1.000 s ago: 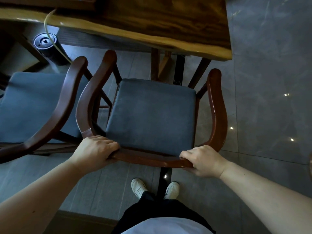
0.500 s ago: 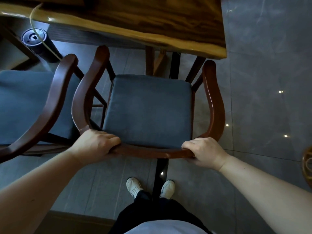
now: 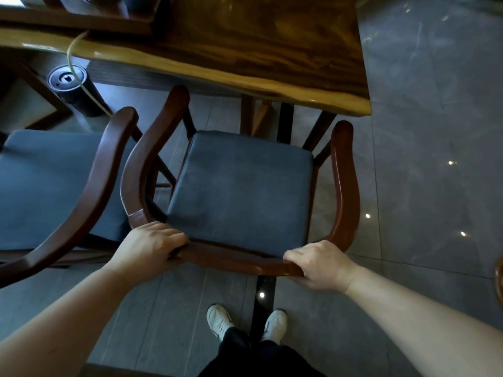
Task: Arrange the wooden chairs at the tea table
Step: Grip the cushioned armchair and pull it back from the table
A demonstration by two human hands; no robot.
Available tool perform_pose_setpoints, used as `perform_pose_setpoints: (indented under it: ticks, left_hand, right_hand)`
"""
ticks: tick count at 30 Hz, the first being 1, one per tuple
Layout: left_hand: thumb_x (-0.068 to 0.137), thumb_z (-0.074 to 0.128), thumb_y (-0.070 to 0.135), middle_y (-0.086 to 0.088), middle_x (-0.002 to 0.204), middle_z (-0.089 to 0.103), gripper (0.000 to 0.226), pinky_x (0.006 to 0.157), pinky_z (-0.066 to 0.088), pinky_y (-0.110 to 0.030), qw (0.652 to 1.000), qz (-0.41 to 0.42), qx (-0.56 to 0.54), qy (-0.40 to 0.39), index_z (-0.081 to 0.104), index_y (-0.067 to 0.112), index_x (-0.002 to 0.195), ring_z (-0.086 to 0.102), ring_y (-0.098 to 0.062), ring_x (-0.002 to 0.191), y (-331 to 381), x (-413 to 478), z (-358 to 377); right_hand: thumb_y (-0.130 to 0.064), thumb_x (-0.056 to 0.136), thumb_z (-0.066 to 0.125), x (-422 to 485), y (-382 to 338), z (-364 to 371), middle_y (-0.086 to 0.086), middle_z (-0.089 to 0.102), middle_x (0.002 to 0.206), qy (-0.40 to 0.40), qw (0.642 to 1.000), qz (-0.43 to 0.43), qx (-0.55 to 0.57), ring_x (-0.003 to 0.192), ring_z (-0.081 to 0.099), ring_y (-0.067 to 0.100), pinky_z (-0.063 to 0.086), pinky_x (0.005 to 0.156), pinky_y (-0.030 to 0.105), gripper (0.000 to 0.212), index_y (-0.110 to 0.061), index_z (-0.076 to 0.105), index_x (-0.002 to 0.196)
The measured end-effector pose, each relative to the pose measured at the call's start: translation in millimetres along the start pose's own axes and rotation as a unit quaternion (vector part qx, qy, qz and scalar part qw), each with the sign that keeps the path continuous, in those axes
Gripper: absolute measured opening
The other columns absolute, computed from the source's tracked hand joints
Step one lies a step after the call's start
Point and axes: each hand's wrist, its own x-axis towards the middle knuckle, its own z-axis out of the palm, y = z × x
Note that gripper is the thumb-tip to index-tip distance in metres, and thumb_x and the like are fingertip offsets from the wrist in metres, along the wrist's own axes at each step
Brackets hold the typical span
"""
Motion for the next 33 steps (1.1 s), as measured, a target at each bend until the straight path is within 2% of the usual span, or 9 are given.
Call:
perform_pose_setpoints:
  ticks: [3, 6, 12, 19, 23, 26, 29, 33]
  left_hand:
    - [0.073, 0.061, 0.047, 0.008, 0.072, 0.066, 0.026, 0.062, 0.049, -0.031, 1.0, -0.01, -0.004, -0.009, 0.067, 0.022, 0.081, 0.062, -0.021, 0.067, 4, 3, 4]
    - [0.073, 0.06, 0.047, 0.008, 0.075, 0.065, 0.028, 0.071, 0.048, -0.035, 1.0, -0.02, -0.022, -0.004, 0.066, 0.02, 0.082, 0.062, -0.022, 0.073, 5, 8, 3]
    - [0.072, 0.06, 0.046, 0.009, 0.076, 0.065, 0.027, 0.07, 0.047, -0.036, 0.999, -0.028, -0.02, -0.014, 0.067, 0.022, 0.083, 0.063, -0.021, 0.075, 9, -1, 5]
    - [0.067, 0.056, 0.047, 0.005, 0.073, 0.065, 0.033, 0.068, 0.051, -0.039, 0.999, -0.022, 0.013, -0.021, 0.065, 0.019, 0.082, 0.065, -0.025, 0.071, 20, 0, -2]
    - [0.06, 0.083, 0.031, 0.003, 0.082, 0.068, 0.041, 0.066, 0.054, -0.038, 0.999, -0.006, 0.02, -0.032, 0.064, 0.018, 0.094, 0.066, -0.026, 0.074, 37, 6, 1]
    - [0.061, 0.083, 0.035, 0.004, 0.084, 0.069, 0.042, 0.059, 0.054, -0.036, 0.998, 0.012, 0.037, -0.043, 0.066, 0.019, 0.096, 0.066, -0.026, 0.072, 54, 17, 7]
    - [0.064, 0.076, 0.043, 0.008, 0.072, 0.066, 0.03, 0.048, 0.05, -0.033, 0.997, -0.011, 0.053, -0.058, 0.065, 0.024, 0.085, 0.065, -0.024, 0.061, 56, 21, 14]
    - [0.061, 0.074, 0.04, 0.01, 0.066, 0.065, 0.024, 0.048, 0.046, -0.029, 0.996, -0.027, 0.049, -0.065, 0.064, 0.027, 0.078, 0.063, -0.022, 0.058, 52, 19, 21]
  right_hand:
    - [-0.043, 0.085, 0.06, -3, 8, -6, -0.003, 0.069, 0.079, -0.018, 1.0, 0.007, 0.003, 0.068, 0.067, 0.021, 0.053, 0.051, 0.038, 0.026, -0.02, 0.059, 0.096]
    - [-0.043, 0.085, 0.065, -1, 11, -12, -0.003, 0.069, 0.079, -0.018, 1.0, 0.011, -0.017, 0.068, 0.067, 0.021, 0.053, 0.051, 0.038, 0.026, -0.021, 0.059, 0.097]
    - [-0.041, 0.082, 0.07, -9, -3, -2, -0.003, 0.068, 0.081, 0.003, 0.999, 0.047, -0.005, 0.07, 0.067, 0.021, 0.053, 0.051, 0.038, 0.028, -0.021, 0.058, 0.096]
    - [-0.033, 0.081, 0.072, -9, -14, -11, -0.005, 0.065, 0.089, -0.028, 0.989, 0.126, 0.072, 0.081, 0.062, 0.017, 0.048, 0.062, 0.032, 0.027, -0.024, 0.056, 0.1]
    - [-0.034, 0.077, 0.072, -22, 4, -13, -0.006, 0.064, 0.098, -0.095, 0.973, 0.179, 0.114, 0.091, 0.058, 0.014, 0.047, 0.08, 0.031, 0.037, -0.025, 0.055, 0.109]
    - [-0.036, 0.073, 0.071, -27, 28, -9, -0.01, 0.064, 0.094, -0.147, 0.973, 0.168, 0.055, 0.091, 0.057, 0.016, 0.043, 0.089, 0.034, 0.034, -0.027, 0.056, 0.102]
    - [-0.041, 0.07, 0.067, -13, 49, -10, -0.008, 0.063, 0.084, -0.226, 0.965, 0.127, -0.033, 0.086, 0.059, 0.019, 0.042, 0.087, 0.038, 0.024, -0.03, 0.051, 0.085]
    - [-0.047, 0.07, 0.062, 1, 70, -11, -0.007, 0.064, 0.084, -0.305, 0.947, 0.054, -0.081, 0.086, 0.062, 0.019, 0.045, 0.08, 0.038, 0.025, -0.03, 0.048, 0.083]
